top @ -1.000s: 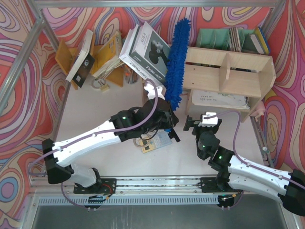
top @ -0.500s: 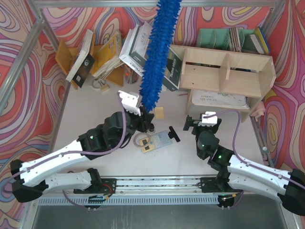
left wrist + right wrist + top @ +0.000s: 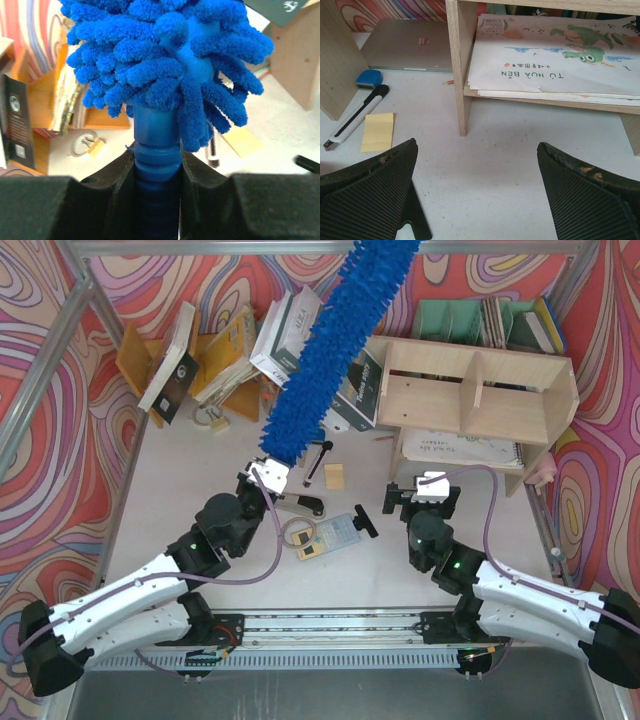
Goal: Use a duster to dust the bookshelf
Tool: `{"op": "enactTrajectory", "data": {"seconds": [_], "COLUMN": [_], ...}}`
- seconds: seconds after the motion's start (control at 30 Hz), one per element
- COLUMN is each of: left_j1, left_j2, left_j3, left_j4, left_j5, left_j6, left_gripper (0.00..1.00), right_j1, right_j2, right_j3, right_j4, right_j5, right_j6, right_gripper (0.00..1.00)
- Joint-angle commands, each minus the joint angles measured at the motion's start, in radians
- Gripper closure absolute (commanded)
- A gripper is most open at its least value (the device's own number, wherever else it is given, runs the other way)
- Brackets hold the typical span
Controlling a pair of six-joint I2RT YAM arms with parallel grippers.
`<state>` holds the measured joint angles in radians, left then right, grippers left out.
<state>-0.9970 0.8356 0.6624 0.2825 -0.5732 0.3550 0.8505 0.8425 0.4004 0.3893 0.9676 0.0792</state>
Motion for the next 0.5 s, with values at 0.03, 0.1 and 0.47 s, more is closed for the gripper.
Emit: {"op": "enactTrajectory", "data": {"seconds": [0.03, 0.1, 0.47], "left_j1": [0.087, 0.120, 0.301], "left_j2": [0.008, 0.012, 0.132], "left_j3": [-0.059, -0.088, -0.126], "left_j4": [0.293, 0.362, 0.511], "left_j5": [0.043, 0.081, 0.296], "left_j6": [0.145, 0.176, 0.158], "left_gripper": [1.00, 1.00, 1.00], "right_j1": [-0.008, -0.008, -0.011], "right_j2": [0.000, 0.004, 0.056], "right_j3": [0.031, 0.032, 0.051], "right_j4": [-0.013, -0.012, -0.026], "right_j5": [0.013, 0.012, 0.008], "right_j6": [0.017, 0.020, 0.028], "right_gripper": [0.09, 0.10, 0.10]}}
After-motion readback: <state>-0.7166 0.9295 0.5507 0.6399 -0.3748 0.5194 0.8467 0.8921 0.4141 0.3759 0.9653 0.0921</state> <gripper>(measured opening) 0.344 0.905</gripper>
